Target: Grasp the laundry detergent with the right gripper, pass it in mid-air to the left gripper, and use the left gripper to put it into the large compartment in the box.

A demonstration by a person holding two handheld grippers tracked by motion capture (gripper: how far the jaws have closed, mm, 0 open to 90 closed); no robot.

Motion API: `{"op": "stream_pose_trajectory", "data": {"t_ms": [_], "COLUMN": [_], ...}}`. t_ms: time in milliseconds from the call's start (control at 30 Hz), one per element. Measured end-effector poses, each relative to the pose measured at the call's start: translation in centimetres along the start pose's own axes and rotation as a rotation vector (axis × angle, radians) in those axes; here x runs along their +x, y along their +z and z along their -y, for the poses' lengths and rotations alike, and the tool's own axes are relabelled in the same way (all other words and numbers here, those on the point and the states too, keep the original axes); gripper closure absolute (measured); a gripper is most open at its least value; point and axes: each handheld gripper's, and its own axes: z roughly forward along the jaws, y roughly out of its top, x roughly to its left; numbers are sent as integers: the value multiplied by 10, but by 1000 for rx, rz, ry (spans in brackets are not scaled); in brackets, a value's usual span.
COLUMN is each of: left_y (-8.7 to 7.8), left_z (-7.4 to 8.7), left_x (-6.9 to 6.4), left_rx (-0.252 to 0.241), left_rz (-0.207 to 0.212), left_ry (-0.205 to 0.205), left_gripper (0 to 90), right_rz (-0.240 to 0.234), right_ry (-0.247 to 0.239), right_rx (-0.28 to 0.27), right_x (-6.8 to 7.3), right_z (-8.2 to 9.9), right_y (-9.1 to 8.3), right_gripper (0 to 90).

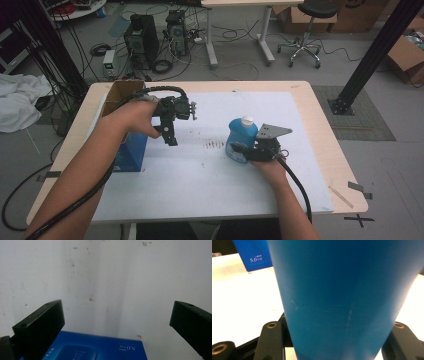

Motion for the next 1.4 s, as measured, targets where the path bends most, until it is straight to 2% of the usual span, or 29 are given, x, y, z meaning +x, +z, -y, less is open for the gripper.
{"op": "stream_pose_trajectory", "data": {"t_ms": [167,333,433,500,667,733,767,800,933,1000,1033,1067,1200,1233,1267,1300,1333,1400], "left_y": [0,-1,-1,-2,-7,-11,-11,-14,-21,-23,-25,-26,-30,-32,-32,-33,-33,-36], "left_z": [-1,0,1,1,1,0,0,0,-4,-5,-5,-6,-11,-13,-13,-15,-15,-17], "left_x": [0,0,0,0,-2,-5,-5,-6,-12,-15,-17,-19,-28,-33,-33,-37,-37,-42], "left_rx": [1,-1,-2,0,-3,-17,-17,-18,-26,-27,-27,-27,-21,-17,-17,-16,-16,-18], "left_rz": [2,5,8,9,14,16,16,17,19,23,25,24,22,23,23,24,24,24], "left_ry": [1,2,-1,-2,0,7,7,10,29,34,39,45,71,83,83,91,91,102], "left_gripper": [1,1,1,1,1,1,1,1,1,1,1,1,1,1,1,1,1,1], "right_rz": [1,-27,-41,-56,-91,-136,-136,-181,-240,-251,-284,-284,-339,-366,-366,-391,-391,-425], "right_ry": [-6,3,-3,-12,-60,-94,-94,-120,-151,-157,-165,-165,-174,-180,-180,-189,-189,-192], "right_rx": [4,15,-4,-14,4,13,13,11,31,38,57,57,70,78,78,83,83,80], "right_x": [0,-2,-3,-3,1,7,7,12,19,21,25,25,33,38,38,42,42,49], "right_z": [-1,-3,-7,-12,-25,-36,-36,-43,-50,-50,-51,-51,-50,-50,-50,-50,-50,-50], "right_y": [0,-3,-8,-13,-19,-23,-23,-23,-18,-16,-10,-10,2,9,9,15,15,23], "right_gripper": [452,460,461,461,462,463,463,464,464,464,464,464,464,464,464,464,464,463]}}
